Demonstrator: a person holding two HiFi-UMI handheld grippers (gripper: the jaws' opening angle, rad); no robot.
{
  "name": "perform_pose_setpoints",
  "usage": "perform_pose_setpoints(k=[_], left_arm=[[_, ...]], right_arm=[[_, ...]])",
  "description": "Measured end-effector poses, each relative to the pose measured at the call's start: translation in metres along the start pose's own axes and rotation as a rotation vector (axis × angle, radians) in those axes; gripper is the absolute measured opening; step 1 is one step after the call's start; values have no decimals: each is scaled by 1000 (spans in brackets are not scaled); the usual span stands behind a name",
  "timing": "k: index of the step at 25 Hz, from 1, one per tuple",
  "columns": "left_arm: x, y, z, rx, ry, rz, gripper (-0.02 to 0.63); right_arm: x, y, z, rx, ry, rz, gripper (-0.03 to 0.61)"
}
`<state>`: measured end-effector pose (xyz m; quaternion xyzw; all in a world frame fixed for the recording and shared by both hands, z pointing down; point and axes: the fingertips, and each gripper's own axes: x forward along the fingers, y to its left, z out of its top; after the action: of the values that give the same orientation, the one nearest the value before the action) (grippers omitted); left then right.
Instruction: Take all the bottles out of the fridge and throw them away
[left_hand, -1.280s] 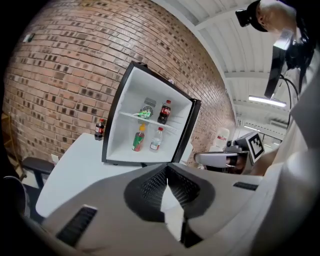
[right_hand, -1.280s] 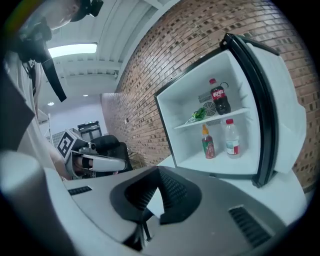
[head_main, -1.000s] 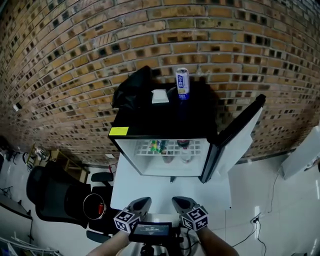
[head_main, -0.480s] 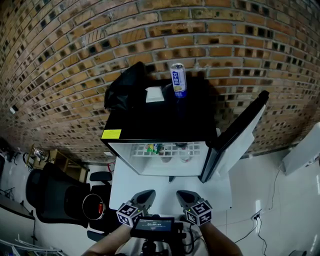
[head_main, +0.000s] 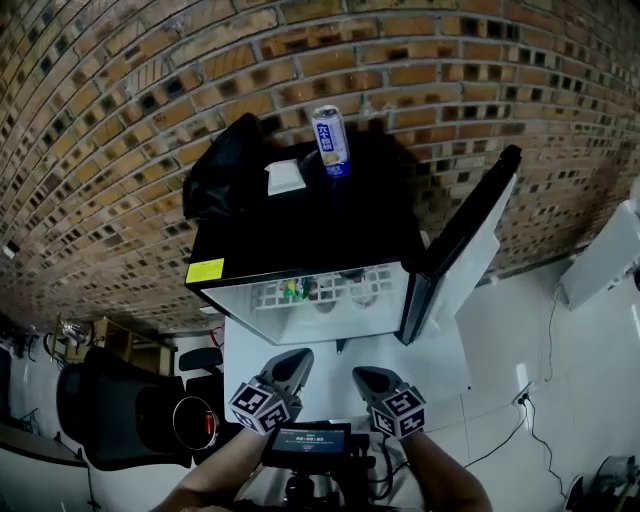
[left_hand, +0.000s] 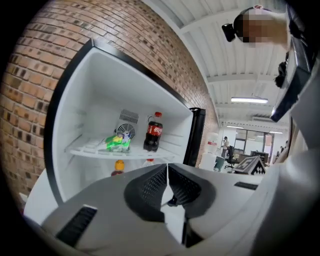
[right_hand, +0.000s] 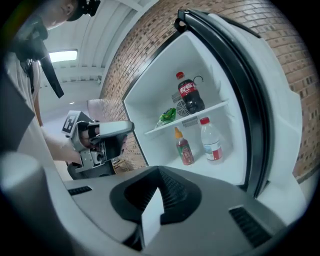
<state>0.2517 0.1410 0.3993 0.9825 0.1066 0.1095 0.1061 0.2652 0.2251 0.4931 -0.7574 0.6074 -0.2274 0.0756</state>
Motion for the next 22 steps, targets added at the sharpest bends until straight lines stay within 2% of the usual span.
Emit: perform_pose_setpoints(k=[4, 5, 9, 10, 12, 14, 22], left_arm=[[31, 9, 19, 89, -48, -34, 18], [40, 8, 26, 107, -48, -42, 44], [70, 8, 48, 138, -44, -28, 247], [76, 10, 52, 141, -46, -14, 279], [85, 14, 60, 148, -54, 12, 323], [93, 16, 65, 157, -58, 25, 334], [128, 14, 69, 185, -26, 29, 448]], right_arm=[[-16, -14, 4, 23, -45, -64, 2], [-20, -17, 6, 25, -55, -78, 2], [-36, -31, 9, 36, -88, -130, 2], [-40, -35, 10, 39, -94, -141, 2], [-46, -41, 11, 43, -105, -160, 2], [-51, -47, 12, 46, -112, -172, 2], [-61, -59, 12, 58, -113, -191, 2]])
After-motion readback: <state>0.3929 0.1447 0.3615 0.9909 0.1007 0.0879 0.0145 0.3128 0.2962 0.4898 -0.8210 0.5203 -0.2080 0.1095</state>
